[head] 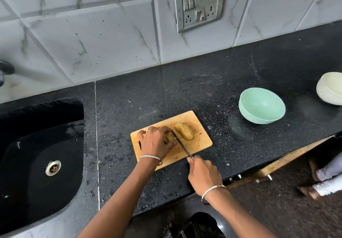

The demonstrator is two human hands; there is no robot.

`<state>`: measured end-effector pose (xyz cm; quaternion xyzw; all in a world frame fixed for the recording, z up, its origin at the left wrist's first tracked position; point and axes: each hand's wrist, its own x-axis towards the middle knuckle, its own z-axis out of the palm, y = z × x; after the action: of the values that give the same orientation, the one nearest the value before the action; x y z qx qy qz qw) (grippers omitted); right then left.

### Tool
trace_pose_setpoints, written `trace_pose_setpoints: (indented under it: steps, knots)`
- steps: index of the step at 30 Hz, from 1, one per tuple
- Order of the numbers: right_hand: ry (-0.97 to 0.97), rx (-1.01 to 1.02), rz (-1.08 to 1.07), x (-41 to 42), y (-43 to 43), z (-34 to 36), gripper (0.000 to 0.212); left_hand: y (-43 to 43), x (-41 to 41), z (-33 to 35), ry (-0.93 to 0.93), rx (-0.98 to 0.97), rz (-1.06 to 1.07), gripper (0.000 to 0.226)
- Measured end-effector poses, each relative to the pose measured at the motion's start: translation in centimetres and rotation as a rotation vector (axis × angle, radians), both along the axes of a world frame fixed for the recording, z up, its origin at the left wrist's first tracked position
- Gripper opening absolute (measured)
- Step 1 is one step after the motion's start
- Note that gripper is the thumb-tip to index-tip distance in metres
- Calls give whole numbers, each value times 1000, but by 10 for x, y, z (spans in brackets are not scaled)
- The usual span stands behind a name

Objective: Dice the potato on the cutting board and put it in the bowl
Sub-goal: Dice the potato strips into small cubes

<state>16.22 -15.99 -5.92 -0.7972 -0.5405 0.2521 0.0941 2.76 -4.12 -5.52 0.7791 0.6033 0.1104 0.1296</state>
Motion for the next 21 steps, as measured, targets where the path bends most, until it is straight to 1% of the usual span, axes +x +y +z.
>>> trace_pose_setpoints:
  steps: [3, 5, 9, 12, 15, 17, 21]
  knots:
    - [113, -34, 20, 13, 4, -4, 38, -2, -2, 2, -6, 8, 3, 43]
    - [138, -15, 17, 14, 6, -4, 39, -2, -3, 4, 18, 12, 7, 40]
    - [126, 1, 13, 7, 7, 0, 39, -2, 0, 4, 45, 22, 26, 32]
    - [113, -17, 12, 6, 8, 1, 42, -1, 4, 4, 54, 14, 51, 33]
    - [124, -4, 25, 8, 8, -2, 40, -1, 4, 4, 84, 4, 47, 31]
    - [132, 16, 42, 11, 7, -4, 40, -1, 3, 4, 73, 9, 56, 28]
    - [138, 38, 56, 13, 5, -5, 47, -3, -1, 3, 49, -7, 67, 29]
